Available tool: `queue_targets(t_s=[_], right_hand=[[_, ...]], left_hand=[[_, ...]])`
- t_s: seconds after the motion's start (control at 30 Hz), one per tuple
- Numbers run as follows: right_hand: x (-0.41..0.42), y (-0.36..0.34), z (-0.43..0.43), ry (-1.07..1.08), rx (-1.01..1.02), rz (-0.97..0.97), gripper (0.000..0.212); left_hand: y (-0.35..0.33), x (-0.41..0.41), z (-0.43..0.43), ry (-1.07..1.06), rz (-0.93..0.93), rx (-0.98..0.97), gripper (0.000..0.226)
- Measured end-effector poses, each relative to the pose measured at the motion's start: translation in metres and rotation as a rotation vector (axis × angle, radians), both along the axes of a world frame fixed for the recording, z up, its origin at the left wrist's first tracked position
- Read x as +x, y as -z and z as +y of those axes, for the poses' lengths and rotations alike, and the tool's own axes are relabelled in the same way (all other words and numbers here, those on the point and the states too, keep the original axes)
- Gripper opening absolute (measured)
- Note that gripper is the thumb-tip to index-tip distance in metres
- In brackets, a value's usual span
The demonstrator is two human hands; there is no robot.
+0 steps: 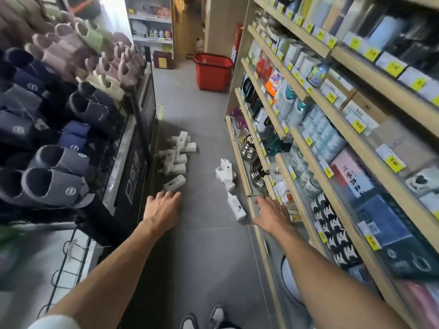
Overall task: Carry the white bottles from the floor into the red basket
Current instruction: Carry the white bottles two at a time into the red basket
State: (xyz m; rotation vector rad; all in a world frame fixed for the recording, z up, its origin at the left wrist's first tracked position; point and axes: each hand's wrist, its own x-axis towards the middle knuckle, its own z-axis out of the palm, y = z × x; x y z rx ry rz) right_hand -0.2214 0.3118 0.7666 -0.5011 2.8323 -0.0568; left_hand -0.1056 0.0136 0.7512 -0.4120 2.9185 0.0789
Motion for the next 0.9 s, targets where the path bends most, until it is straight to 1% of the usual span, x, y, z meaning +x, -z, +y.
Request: queue_targets(t_s=[0.13,0.4,0.57,0.67,0.77,0.9], right_hand=[[-0.026,0.01,-0.012,0.018,0.022,-0.037,0.056],[-0.116,0.025,-0.048,0.039,-0.075,-0.064,0.052],[-0.172,0.028,-0.068,0.026,-0.103,-0.085,0.05],[-0.196,0.038,-0.076,0.019,-0.08,-0.112,0.054],[-0.215,0.049,-0.088,-0.006,-0.026,-0.126,0.052],[-0.241,0.062,-0.115,-0.013,-0.03,-0.182,0.056]], left_hand=[[0.01,-0.028,-0.012,0.013,-0.035,0.0,0.062],[-0.002,-0.106,-0.055,-0.019,-0.032,-0.045,0.069],[-0.007,-0.148,-0.077,-0.036,-0.029,-0.062,0.062],[0.0,-0.163,-0.089,-0.067,-0.043,-0.059,0.061],[0.01,-0.176,-0.104,-0.104,-0.076,-0.03,0.067],[0.021,-0.202,-0.13,-0.119,-0.114,-0.012,0.069]])
